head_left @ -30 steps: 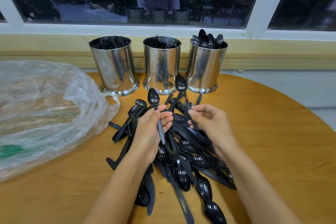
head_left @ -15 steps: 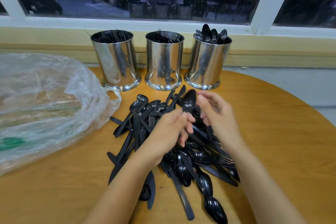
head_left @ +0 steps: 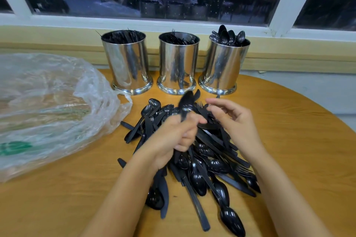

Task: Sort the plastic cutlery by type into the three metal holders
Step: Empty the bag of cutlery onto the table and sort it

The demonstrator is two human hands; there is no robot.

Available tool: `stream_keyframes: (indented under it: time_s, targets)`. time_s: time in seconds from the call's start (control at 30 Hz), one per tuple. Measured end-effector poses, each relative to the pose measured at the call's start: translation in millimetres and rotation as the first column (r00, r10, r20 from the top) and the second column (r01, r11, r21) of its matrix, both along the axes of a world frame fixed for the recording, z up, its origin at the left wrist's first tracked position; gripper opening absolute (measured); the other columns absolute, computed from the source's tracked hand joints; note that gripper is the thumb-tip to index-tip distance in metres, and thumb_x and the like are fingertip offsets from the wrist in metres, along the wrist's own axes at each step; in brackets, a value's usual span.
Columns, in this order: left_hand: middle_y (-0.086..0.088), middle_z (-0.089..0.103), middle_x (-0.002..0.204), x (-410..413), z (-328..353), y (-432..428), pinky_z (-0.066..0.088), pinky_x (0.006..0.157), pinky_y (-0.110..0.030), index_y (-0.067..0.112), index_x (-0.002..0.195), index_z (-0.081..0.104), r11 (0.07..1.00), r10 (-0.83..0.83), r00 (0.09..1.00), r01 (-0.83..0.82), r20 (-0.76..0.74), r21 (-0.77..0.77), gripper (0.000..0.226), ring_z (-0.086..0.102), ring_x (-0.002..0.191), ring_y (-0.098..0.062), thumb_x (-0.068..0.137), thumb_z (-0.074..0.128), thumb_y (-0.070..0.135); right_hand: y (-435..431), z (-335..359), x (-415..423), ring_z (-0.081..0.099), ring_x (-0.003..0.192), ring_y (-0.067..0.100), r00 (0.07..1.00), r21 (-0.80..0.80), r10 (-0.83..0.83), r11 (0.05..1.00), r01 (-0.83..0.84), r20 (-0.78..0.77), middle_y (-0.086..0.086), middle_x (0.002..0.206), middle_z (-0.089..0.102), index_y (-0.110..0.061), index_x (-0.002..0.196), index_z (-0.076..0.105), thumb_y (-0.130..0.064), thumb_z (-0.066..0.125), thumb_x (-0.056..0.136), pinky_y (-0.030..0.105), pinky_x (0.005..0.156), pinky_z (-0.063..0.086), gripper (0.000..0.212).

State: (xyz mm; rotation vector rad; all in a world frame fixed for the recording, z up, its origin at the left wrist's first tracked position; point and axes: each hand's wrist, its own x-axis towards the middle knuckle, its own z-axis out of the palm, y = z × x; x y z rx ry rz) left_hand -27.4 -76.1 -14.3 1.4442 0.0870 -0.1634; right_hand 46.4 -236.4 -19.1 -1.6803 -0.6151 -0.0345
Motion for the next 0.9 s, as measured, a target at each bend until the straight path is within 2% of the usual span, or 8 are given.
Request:
stream_keyframes:
  time_s: [0.17, 0.3, 0.43, 0.5, 0.6, 0.73, 0.83, 0.9]
  targets:
    - [0.011, 0.030, 0.048, 6.5, -4.1, 39.8, 0.022, 0.033, -0.014, 0.012, 0.108, 0.057, 0.905, 0.353, 0.935, -0.350, -0.032, -0.240, 0.017, 0.024, 0.038, -0.002, 0.105, 0.041, 0.019, 21.9, -6.6, 26.6, 0.053, 0.069, -0.015, 0.998, -0.319, -0.066, 0.945, 0.069, 0.020, -0.011, 0.088, 0.066, -0.019, 0.099, 0.070, -0.014, 0.063, 0.092, 0.004, 0.068, 0.042, 0.011]
    - [0.009, 0.029, 0.044, 10.9, -9.6, 54.8, 0.020, 0.029, -0.013, 0.012, 0.102, 0.054, 0.840, 0.433, 0.897, -0.435, -0.082, -0.325, 0.019, 0.024, 0.032, 0.000, 0.106, 0.037, 0.016, 70.5, -8.1, 46.6, 0.048, 0.069, -0.007, 0.991, -0.573, 0.017, 0.817, 0.063, 0.134, -0.013, 0.082, 0.057, -0.016, 0.109, 0.069, -0.020, 0.058, 0.096, 0.014, 0.068, 0.039, 0.017]
    - [0.010, 0.030, 0.044, 10.4, -11.0, 61.4, 0.020, 0.029, -0.013, 0.011, 0.103, 0.056, 0.818, 0.472, 0.877, -0.472, -0.084, -0.328, 0.020, 0.024, 0.032, 0.000, 0.106, 0.037, 0.016, 105.6, -10.9, 54.7, 0.059, 0.098, 0.020, 0.966, -0.841, 0.187, 0.538, 0.050, 0.177, 0.003, 0.107, 0.063, -0.020, 0.121, 0.063, -0.042, 0.043, 0.101, 0.038, 0.082, 0.050, 0.036]
    - [0.010, 0.029, 0.045, 10.2, -11.5, 63.2, 0.020, 0.030, -0.013, 0.012, 0.101, 0.056, 0.807, 0.485, 0.870, -0.483, -0.087, -0.339, 0.018, 0.024, 0.033, 0.000, 0.106, 0.039, 0.015, 111.4, -9.5, 55.6, 0.058, 0.102, 0.025, 0.959, -0.899, 0.191, 0.422, 0.114, 0.212, 0.007, 0.110, 0.062, -0.018, 0.118, 0.061, -0.053, 0.036, 0.100, 0.039, 0.078, 0.050, 0.046]
    - [0.009, 0.029, 0.045, 9.7, -10.3, 62.8, 0.019, 0.031, -0.013, 0.012, 0.099, 0.056, 0.798, 0.483, 0.869, -0.487, -0.106, -0.357, 0.017, 0.024, 0.033, -0.001, 0.105, 0.040, 0.015, 113.0, -6.1, 55.4, 0.056, 0.091, 0.021, 0.958, -0.916, 0.150, 0.360, 0.176, 0.243, 0.002, 0.097, 0.058, -0.015, 0.105, 0.057, -0.059, 0.041, 0.096, 0.034, 0.072, 0.047, 0.048]
    - [0.009, 0.030, 0.045, 10.8, -11.3, 60.1, 0.018, 0.032, -0.013, 0.012, 0.098, 0.056, 0.806, 0.459, 0.879, -0.473, -0.127, -0.355, 0.018, 0.024, 0.034, -0.001, 0.105, 0.040, 0.013, 111.5, -9.9, 55.1, 0.055, 0.093, 0.022, 0.991, -0.920, 0.065, 0.383, 0.082, 0.115, 0.000, 0.097, 0.053, -0.014, 0.104, 0.053, -0.050, 0.053, 0.092, 0.033, 0.071, 0.045, 0.038]
    - [0.008, 0.030, 0.046, 10.8, -12.4, 60.3, 0.018, 0.033, -0.014, 0.012, 0.098, 0.055, 0.805, 0.457, 0.878, -0.476, -0.139, -0.355, 0.017, 0.025, 0.035, -0.001, 0.105, 0.040, 0.013, 109.5, -9.8, 59.0, 0.056, 0.088, 0.022, 0.999, -0.862, -0.009, 0.504, 0.049, 0.052, 0.007, 0.105, 0.061, -0.009, 0.105, 0.057, -0.035, 0.060, 0.091, 0.032, 0.067, 0.047, 0.030]
    - [0.008, 0.031, 0.048, 10.3, -11.6, 60.2, 0.019, 0.034, -0.014, 0.012, 0.096, 0.053, 0.800, 0.449, 0.881, -0.472, -0.151, -0.372, 0.013, 0.025, 0.036, -0.002, 0.104, 0.043, 0.014, 106.1, -5.5, 62.5, 0.052, 0.078, 0.015, 0.996, -0.781, -0.083, 0.624, 0.033, -0.024, 0.006, 0.106, 0.059, -0.011, 0.119, 0.055, -0.025, 0.062, 0.090, 0.024, 0.056, 0.039, 0.033]
